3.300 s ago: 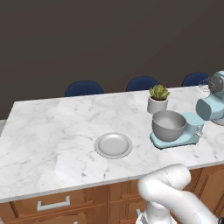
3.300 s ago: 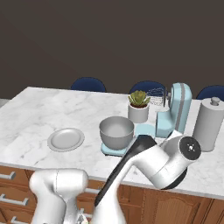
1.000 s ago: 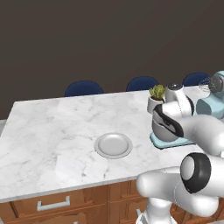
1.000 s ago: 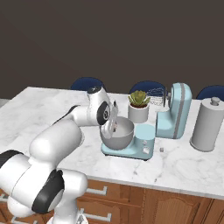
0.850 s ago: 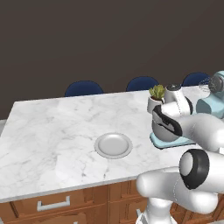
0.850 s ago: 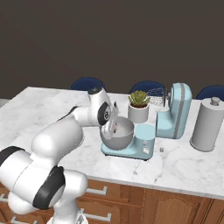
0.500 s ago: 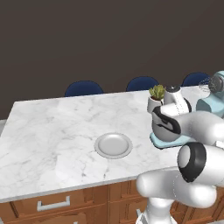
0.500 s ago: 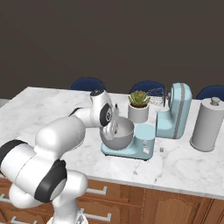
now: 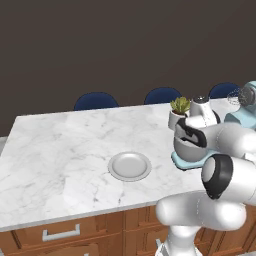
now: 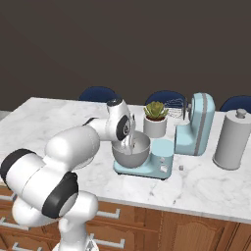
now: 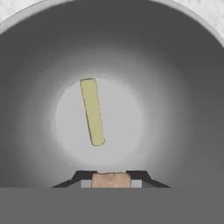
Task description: Add butter and sugar cubes to the stand mixer bowl and then turn on the stand mixer to begin making frosting.
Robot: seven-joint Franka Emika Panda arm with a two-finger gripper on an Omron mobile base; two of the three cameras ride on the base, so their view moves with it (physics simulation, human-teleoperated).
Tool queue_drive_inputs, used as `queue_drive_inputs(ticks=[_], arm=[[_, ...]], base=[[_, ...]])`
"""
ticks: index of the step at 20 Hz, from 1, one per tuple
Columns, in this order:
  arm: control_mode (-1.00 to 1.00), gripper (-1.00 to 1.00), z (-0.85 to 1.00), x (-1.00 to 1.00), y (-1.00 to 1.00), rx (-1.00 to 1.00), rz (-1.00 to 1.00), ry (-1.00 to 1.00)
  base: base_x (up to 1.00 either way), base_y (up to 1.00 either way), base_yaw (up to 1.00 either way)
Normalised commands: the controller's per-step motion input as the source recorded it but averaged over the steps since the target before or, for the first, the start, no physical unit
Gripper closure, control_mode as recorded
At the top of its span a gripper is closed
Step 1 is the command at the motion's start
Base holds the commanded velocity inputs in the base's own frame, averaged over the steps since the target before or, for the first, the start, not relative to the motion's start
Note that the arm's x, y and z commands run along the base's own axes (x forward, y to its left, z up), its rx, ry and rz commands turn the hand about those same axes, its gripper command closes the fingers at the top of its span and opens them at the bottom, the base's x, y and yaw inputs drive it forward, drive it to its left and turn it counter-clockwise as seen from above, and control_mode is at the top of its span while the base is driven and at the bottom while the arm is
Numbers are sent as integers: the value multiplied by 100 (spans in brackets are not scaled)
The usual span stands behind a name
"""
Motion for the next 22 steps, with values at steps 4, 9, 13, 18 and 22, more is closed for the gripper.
queue_drive_inputs(ticks=[4, 9, 13, 18, 22], arm=[[-100, 100, -2, 31, -10, 2, 15, 0], [-100, 100, -17, 36, -3, 2, 17, 0], [-100, 100, -24, 36, 0, 1, 16, 0], [-100, 100, -43, 25, 0, 0, 13, 0], [-100, -100, -51, 23, 0, 0, 12, 3]], base=[[0, 0, 0], [0, 0, 0], [0, 0, 0], [0, 0, 0], [0, 0, 0]])
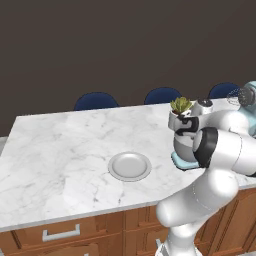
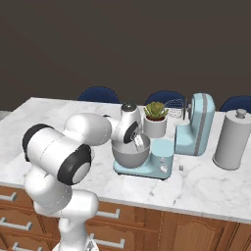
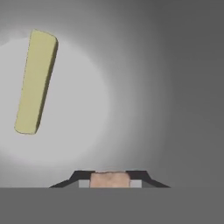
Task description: Add butter and sugar cubes to the stand mixer bowl and then turn on the stand mixer to begin making frosting.
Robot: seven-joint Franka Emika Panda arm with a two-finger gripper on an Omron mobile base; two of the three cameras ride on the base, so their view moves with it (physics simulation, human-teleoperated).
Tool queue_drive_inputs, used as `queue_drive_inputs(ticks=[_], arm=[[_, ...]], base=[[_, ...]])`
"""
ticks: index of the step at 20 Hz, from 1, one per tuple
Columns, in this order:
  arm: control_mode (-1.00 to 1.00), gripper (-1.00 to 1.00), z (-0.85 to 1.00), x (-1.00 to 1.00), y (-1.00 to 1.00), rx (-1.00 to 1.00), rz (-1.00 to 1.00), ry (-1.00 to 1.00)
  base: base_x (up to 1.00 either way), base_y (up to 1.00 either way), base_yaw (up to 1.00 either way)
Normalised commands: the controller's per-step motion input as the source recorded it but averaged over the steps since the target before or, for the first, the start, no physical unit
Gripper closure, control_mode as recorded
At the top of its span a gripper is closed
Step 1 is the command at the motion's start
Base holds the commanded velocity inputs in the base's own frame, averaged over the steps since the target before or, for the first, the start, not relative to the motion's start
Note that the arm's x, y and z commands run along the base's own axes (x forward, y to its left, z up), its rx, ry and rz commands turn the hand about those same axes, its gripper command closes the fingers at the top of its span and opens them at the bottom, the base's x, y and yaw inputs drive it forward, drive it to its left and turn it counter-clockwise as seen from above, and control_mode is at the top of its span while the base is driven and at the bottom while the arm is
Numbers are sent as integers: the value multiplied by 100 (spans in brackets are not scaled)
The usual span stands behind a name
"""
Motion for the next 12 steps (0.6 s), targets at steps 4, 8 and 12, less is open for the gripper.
queue_drive_inputs(ticks=[4, 8, 12], arm=[[-100, -100, -35, 14, 0, 0, 12, 2], [-100, -100, -4, 1, 0, 0, 8, 0], [-100, -100, 18, -6, 3, 0, 1, 0]], base=[[0, 0, 0], [0, 0, 0], [0, 0, 0]])
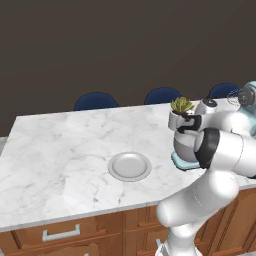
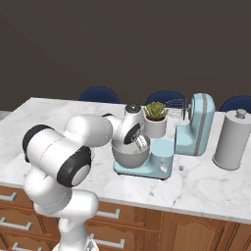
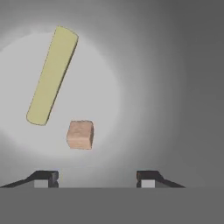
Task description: Add butter and sugar cubes to the stand mixer bowl and then turn on the stand mixer to begin making frosting.
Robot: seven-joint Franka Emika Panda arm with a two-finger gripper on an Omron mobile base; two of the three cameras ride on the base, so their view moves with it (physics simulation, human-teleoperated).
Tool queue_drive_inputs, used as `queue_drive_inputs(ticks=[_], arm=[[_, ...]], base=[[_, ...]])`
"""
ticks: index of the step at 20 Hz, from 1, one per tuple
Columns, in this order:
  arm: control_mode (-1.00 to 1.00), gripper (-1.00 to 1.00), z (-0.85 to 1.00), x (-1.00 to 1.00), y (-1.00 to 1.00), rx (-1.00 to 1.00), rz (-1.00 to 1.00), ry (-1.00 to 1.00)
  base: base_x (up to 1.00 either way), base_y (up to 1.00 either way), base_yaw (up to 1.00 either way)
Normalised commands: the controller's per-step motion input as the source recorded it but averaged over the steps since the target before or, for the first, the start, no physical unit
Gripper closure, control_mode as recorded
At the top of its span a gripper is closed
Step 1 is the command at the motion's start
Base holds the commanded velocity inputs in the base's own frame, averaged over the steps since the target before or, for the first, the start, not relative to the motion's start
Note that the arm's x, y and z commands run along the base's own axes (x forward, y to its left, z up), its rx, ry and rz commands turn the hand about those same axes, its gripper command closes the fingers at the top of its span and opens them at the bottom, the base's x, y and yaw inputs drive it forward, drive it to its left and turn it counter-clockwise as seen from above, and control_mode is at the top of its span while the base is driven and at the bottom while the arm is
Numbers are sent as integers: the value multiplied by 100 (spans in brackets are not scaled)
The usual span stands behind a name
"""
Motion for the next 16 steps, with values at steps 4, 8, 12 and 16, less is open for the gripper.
queue_drive_inputs(ticks=[4, 8, 12, 16], arm=[[-100, -100, 43, -24, 1, 0, 0, 0], [-100, -100, 75, -25, 29, -5, 0, -5], [-100, -100, 57, -37, 36, -4, -1, -2], [-100, -100, 7, -79, 21, 0, -18, 0]], base=[[0, 0, 0], [0, 0, 0], [0, 0, 0], [0, 0, 0]])
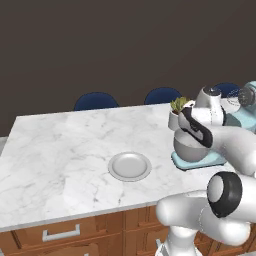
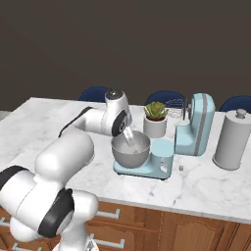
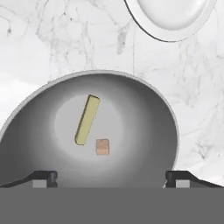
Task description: Add butter and sugar cubes to the stand mixer bowl and then turn on the stand mixer to begin making frosting.
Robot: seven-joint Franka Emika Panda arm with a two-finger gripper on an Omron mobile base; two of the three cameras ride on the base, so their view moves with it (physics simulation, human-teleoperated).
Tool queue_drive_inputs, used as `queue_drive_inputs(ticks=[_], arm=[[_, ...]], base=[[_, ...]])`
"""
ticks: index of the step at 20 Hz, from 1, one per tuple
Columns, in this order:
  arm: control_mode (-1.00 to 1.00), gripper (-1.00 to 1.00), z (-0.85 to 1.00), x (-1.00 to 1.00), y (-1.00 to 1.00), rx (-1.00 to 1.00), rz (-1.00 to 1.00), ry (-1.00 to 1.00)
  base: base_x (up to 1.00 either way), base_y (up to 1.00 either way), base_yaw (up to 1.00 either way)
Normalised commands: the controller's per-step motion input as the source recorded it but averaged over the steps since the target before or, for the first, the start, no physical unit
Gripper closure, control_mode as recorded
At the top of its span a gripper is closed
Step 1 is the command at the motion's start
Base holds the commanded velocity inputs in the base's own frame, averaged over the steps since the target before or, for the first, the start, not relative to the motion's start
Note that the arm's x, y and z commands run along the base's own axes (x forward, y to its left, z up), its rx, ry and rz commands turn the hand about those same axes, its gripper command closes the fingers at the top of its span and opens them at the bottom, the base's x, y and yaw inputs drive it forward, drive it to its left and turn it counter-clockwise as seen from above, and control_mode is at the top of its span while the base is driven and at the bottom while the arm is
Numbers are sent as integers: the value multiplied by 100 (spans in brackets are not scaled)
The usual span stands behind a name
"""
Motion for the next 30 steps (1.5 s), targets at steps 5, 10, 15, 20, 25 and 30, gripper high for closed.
queue_drive_inputs(ticks=[5, 10, 15, 20, 25, 30], arm=[[-100, -100, 0, -100, -6, 6, -32, 0], [-100, -100, -4, -99, -31, 12, -34, 0], [-100, -100, -22, -95, -76, 22, -18, -1], [-100, -100, -21, -58, -84, 23, -12, 0], [-100, -100, -21, -30, -62, 17, -8, 2], [-100, -100, -24, 1, -34, 15, -9, 0]], base=[[0, 0, 0], [0, 0, 0], [0, 0, 0], [0, 0, 0], [0, 0, 0], [0, 0, 0]])
